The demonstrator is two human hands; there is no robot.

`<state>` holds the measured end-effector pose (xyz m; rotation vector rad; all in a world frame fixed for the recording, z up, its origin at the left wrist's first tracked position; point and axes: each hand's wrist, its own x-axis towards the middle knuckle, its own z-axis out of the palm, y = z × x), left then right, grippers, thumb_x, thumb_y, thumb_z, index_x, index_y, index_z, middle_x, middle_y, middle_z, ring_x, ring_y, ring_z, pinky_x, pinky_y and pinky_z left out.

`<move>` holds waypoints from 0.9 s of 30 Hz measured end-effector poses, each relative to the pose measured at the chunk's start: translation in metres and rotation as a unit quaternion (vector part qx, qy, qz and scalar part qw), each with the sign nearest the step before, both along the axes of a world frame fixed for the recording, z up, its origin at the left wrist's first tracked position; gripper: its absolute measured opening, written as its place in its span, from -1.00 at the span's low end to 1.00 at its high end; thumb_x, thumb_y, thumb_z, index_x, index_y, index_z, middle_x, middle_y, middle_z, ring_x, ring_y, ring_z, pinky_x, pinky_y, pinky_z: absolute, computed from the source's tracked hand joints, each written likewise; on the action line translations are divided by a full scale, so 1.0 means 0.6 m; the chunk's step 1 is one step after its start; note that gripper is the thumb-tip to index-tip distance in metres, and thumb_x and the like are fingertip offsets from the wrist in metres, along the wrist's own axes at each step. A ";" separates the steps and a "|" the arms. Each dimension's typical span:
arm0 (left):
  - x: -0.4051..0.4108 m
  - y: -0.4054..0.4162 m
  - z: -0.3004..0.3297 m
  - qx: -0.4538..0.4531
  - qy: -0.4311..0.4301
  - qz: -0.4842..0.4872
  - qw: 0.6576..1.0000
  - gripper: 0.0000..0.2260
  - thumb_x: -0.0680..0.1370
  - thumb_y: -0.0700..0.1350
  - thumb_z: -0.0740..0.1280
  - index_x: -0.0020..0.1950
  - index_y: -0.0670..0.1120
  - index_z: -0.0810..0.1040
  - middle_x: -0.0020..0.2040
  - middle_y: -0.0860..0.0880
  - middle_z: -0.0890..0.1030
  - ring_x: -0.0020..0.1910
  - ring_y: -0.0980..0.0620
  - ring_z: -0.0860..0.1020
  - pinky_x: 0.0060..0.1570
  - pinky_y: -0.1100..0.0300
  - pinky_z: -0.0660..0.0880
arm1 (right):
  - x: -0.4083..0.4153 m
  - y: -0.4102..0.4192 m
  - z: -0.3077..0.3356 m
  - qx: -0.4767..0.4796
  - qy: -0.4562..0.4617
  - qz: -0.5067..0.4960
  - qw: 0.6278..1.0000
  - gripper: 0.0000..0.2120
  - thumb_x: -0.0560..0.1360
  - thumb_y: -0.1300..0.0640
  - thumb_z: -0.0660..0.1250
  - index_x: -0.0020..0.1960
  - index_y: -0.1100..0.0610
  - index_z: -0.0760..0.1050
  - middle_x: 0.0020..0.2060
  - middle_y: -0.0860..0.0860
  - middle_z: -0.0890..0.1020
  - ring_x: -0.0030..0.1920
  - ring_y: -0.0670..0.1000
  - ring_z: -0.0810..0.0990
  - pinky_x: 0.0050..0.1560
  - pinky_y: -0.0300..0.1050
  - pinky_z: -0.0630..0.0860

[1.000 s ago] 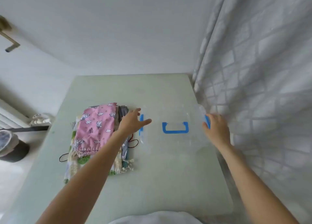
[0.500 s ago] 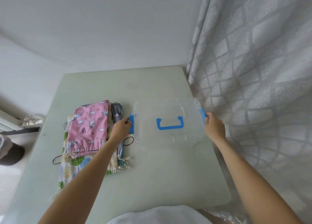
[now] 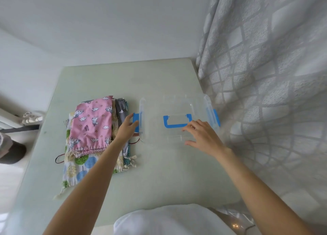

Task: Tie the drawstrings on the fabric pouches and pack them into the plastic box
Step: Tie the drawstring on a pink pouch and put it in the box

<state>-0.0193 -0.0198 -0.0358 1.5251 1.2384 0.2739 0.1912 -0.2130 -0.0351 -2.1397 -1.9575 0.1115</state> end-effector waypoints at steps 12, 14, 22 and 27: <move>-0.014 0.007 -0.022 -0.014 -0.023 0.030 0.999 -0.48 0.56 -0.33 0.22 0.48 -0.04 0.23 0.26 -0.20 0.51 -0.02 -0.07 0.55 -0.12 0.21 0.58 | 0.030 0.026 0.097 0.166 0.137 -0.047 0.975 -0.80 0.42 0.07 0.41 0.03 0.08 0.55 -0.07 -0.17 0.53 -0.07 -0.07 0.48 -0.02 -0.05 0.43; -0.013 0.011 -0.019 0.061 0.026 0.021 0.998 -0.55 0.58 -0.18 0.23 0.47 -0.03 0.26 0.33 -0.12 0.46 0.15 -0.06 0.51 0.11 0.09 0.48 | 0.047 0.049 0.117 0.176 0.116 -0.045 0.976 -0.80 0.42 0.10 0.42 0.03 0.09 0.54 -0.07 -0.15 0.53 -0.07 -0.06 0.46 -0.03 -0.06 0.40; 0.024 0.043 0.013 0.192 0.086 -0.049 0.976 -0.56 0.49 0.04 0.37 0.33 0.00 0.42 0.11 0.09 0.58 -0.02 0.10 0.56 0.03 0.11 0.49 | 0.112 0.215 0.117 0.132 0.051 -0.120 0.983 -0.73 0.40 0.22 0.39 0.09 0.03 0.55 -0.05 0.00 0.56 0.03 0.10 0.47 -0.06 -0.07 0.29; 0.034 0.063 0.014 0.157 0.076 -0.069 0.982 -0.58 0.50 -0.07 0.38 0.34 -0.01 0.43 0.11 0.03 0.58 -0.10 0.08 0.57 0.04 0.14 0.49 | 0.152 0.317 0.060 -0.024 0.060 -0.112 0.992 -0.72 0.42 0.22 0.36 0.10 0.00 0.56 -0.03 0.00 0.55 0.09 0.10 0.43 0.01 0.00 0.36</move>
